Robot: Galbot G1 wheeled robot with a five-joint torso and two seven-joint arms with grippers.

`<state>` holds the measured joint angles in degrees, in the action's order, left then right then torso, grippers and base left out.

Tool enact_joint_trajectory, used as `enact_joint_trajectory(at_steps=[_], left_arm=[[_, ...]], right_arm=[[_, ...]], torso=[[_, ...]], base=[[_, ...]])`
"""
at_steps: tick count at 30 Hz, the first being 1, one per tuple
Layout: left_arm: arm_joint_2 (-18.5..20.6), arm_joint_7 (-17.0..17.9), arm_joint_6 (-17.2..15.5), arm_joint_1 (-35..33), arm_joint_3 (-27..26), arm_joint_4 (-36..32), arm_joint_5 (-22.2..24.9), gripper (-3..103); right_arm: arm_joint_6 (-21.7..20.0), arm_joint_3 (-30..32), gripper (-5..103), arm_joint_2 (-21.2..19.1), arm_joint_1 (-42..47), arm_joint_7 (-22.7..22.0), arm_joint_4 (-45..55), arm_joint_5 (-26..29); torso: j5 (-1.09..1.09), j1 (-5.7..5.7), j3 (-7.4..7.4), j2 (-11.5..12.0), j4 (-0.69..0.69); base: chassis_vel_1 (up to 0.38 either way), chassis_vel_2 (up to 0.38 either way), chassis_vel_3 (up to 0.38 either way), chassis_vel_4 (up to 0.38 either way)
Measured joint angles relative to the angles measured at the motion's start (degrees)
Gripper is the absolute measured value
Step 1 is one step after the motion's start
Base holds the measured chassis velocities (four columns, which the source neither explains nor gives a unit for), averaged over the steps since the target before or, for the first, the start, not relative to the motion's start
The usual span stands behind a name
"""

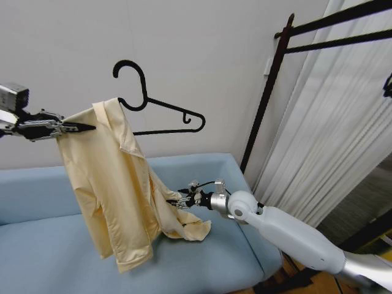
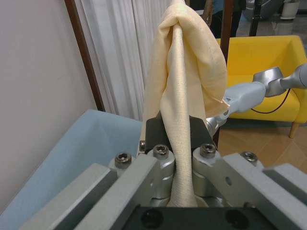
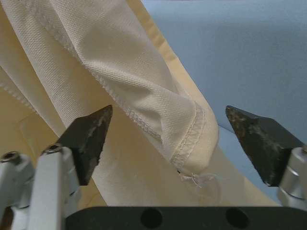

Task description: Pick up the clothes from the sofa and hang them on the clothes hanger.

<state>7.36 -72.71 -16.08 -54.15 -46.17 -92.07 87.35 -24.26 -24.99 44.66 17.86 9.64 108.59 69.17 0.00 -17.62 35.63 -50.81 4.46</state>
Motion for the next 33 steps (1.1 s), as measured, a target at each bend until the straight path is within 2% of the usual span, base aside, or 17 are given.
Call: enact_joint_trajectory(at_steps=[4,5,7,10,12,13,14,17,18,19,27,33], left_arm=[[0.3,0.1,0.0,0.1,-0.1,0.1,0.5,2],[0.3,0.1,0.0,0.1,-0.1,0.1,0.5,2],[0.3,0.1,0.0,0.1,-0.2,0.2,0.7,2],[0.3,0.2,0.0,0.1,-0.2,0.2,0.8,2],[0.3,0.2,0.0,0.1,-0.3,0.1,1.0,2],[0.3,0.2,0.0,0.1,-0.3,0.0,1.0,2],[0.2,0.2,0.0,0.2,-0.3,-0.1,1.0,2],[0.1,0.2,0.0,0.2,-0.3,-0.1,1.0,2],[0.1,0.2,0.0,0.3,-0.3,-0.2,1.1,2],[0.0,0.2,0.0,0.3,-0.3,-0.2,1.1,2],[-0.9,0.2,0.0,0.6,-0.2,-0.5,1.1,2],[-2.6,1.0,0.0,0.6,-0.1,-0.9,0.1,2]], right_arm=[[0.1,-0.1,59,-0.7,0.0,0.9,0.3,0.0],[0.1,-0.1,59,-0.7,0.0,0.9,0.3,0.0],[0.1,-0.2,47,-0.6,0.0,0.9,0.4,-0.1],[0.2,-0.2,42,-0.6,0.0,0.8,0.4,-0.1],[0.4,-0.2,32,-0.7,0.0,0.7,0.4,-0.4],[0.4,-0.2,32,-0.7,0.0,0.7,0.4,-0.4],[0.5,-0.2,25,-0.7,0.0,0.6,0.3,-0.5],[0.8,0.1,20,-0.8,0.0,0.0,0.3,-0.6],[0.9,0.3,9,-0.8,0.0,-0.4,0.2,-0.6],[1.1,0.5,4,-0.8,0.0,-0.9,0.1,-0.5],[2.0,2.6,0,-1.8,-2.7,-4.7,-1.4,2.6],[2.3,4.7,0,-3.3,-8.3,-7.3,-2.8,5.4]], torso=[[0.0,0.0,0.0,0.0,0.01],[0.0,0.0,0.0,0.0,0.01],[0.01,0.0,0.0,0.0,0.0],[0.0,0.0,0.0,0.0,0.0],[0.0,0.0,0.0,0.0,0.0],[0.0,0.0,0.0,0.0,0.0],[0.0,0.0,0.0,0.0,0.0],[0.0,0.0,0.0,0.0,0.0],[0.0,0.0,0.0,0.0,0.0],[0.01,0.0,0.0,0.0,0.0],[0.01,0.0,0.0,0.0,0.0],[0.01,0.0,0.0,0.0,0.0]], base=[[0.0,0.0,0.0,0.0],[0.0,0.0,0.0,0.0],[0.0,0.0,0.0,0.0],[0.0,0.0,0.0,0.0],[0.0,0.0,0.0,0.0],[0.0,0.0,0.0,0.0],[0.0,0.0,0.0,0.0],[0.0,0.0,0.0,0.0],[0.0,0.0,0.0,0.0],[0.0,0.0,0.0,0.0],[0.0,0.0,0.0,0.0],[0.0,0.0,0.0,0.0]])
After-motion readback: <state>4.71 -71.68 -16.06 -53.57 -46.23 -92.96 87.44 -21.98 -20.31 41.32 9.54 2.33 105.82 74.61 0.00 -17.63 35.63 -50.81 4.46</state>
